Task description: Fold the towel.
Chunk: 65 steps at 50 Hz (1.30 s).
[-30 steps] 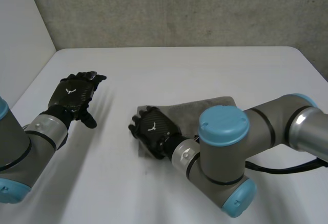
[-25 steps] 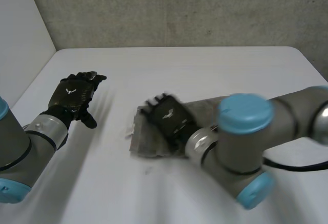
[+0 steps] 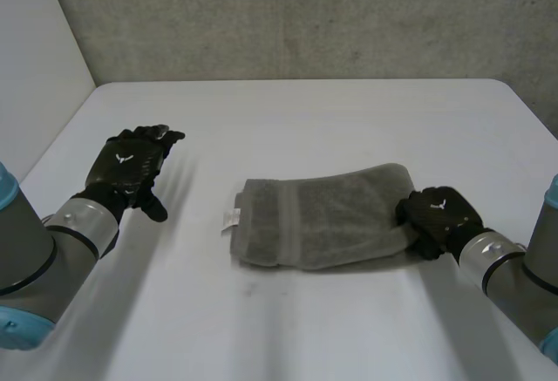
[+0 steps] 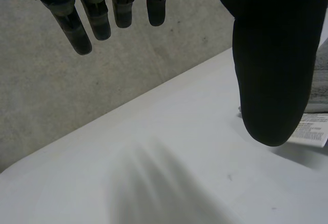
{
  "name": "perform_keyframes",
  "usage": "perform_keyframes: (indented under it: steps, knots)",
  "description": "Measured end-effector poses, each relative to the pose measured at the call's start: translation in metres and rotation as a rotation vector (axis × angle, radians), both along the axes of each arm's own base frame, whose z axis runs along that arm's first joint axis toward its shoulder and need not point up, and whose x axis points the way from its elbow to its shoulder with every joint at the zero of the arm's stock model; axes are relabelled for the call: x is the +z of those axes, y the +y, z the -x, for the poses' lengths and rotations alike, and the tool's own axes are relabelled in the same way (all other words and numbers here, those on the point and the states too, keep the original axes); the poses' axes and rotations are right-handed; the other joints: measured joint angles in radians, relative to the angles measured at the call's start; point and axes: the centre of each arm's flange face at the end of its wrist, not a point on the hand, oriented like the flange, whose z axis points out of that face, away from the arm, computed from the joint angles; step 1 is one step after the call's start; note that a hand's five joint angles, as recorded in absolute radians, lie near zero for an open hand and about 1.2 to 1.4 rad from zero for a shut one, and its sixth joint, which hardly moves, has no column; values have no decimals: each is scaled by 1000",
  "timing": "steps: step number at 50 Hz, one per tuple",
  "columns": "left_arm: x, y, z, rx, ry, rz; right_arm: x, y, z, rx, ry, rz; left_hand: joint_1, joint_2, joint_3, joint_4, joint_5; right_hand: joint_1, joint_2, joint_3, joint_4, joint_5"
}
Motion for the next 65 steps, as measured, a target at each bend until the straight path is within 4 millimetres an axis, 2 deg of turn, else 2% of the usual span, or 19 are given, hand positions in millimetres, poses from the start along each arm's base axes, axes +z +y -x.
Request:
perform_keyframes:
  steps: [3, 5, 9, 14, 16, 17, 21, 24, 26, 27, 28, 29, 33, 38, 42, 47, 54, 61, 65]
  knots:
    - [0, 1, 1, -2, 0, 0, 4, -6, 0, -1, -4, 43, 0, 0, 0, 0, 0, 68, 55, 61, 67, 66]
    - [0, 1, 1, -5, 0, 0, 19, -17, -6, 10, -21, 139, 0, 0, 0, 0, 0, 107, 82, 96, 103, 100]
    - [0, 2, 2, -6, 0, 1, 40, -17, -36, 91, -52, 235, 0, 0, 0, 0, 0, 118, 90, 102, 109, 107]
    - [1, 2, 1, -4, 0, 2, 53, 19, -114, 327, -104, 293, 0, 0, 0, 0, 0, 128, 106, 114, 122, 121]
    - [2, 2, 1, -3, 0, 3, 52, 27, -124, 362, -108, 292, 0, 0, 0, 0, 0, 129, 106, 115, 122, 121]
    - [3, 2, 1, -1, 1, 7, 46, 47, -148, 449, -114, 277, 0, 0, 0, 0, 0, 131, 107, 115, 122, 122]
    - [9, 2, 1, 3, 8, 21, 25, 83, -179, 583, -86, 226, 0, 0, 0, 0, 0, 133, 106, 116, 123, 124]
    - [15, 2, 1, 5, 21, 33, 14, 96, -184, 626, -55, 203, 0, 0, 0, 0, 0, 133, 106, 116, 123, 124]
    - [25, 2, 2, 7, 51, 46, 7, 104, -185, 652, -16, 185, 0, 0, 0, 0, 0, -104, -107, -118, -87, -57]
    - [29, 3, 3, 7, 65, 51, 7, 105, -184, 653, -10, 183, 0, 0, 0, 0, 0, -104, -107, -118, -87, -57]
    - [32, 3, 3, 7, 76, 52, 8, 105, -182, 651, -2, 180, 0, 0, 0, 0, 0, -408, -394, -384, -363, -329]
    - [35, 3, 4, 7, 85, 54, 9, 105, -181, 648, 0, 180, 0, 0, 0, 0, 0, -506, -490, -450, -458, -418]
    - [54, 4, 10, 2, 151, 50, 26, 85, -159, 546, -24, 158, 0, 0, 0, 0, 0, -985, -856, -860, -851, -818]
    - [71, 6, 26, -17, 205, -3, 51, 53, -121, 350, -156, 92, 0, 0, 0, 0, 0, -1058, -917, -923, -909, -872]
    - [72, 11, 46, -41, 217, -61, 62, 36, -100, 233, -272, 31, 0, 0, 0, 0, 0, -1066, -921, -928, -914, -877]
    - [52, 22, 78, -49, 185, -173, 72, 12, -77, 89, -464, -93, 0, 0, 0, 0, 0, -1067, -925, -932, -915, -877]
    - [6, 40, 100, -20, 90, -299, 57, 2, -79, 62, -474, -217, 0, 0, 0, 0, 0, -1068, -925, -932, -919, -879]
    - [-32, 50, 101, 16, 17, -379, 27, -5, -87, 81, -359, -287, 0, 0, 0, 0, 0, -1068, -925, -932, -919, -879]
    - [-43, 51, 99, 26, -1, -397, 13, -8, -89, 101, -294, -284, 0, 0, 0, 0, 0, -1068, -925, -932, -919, -879]
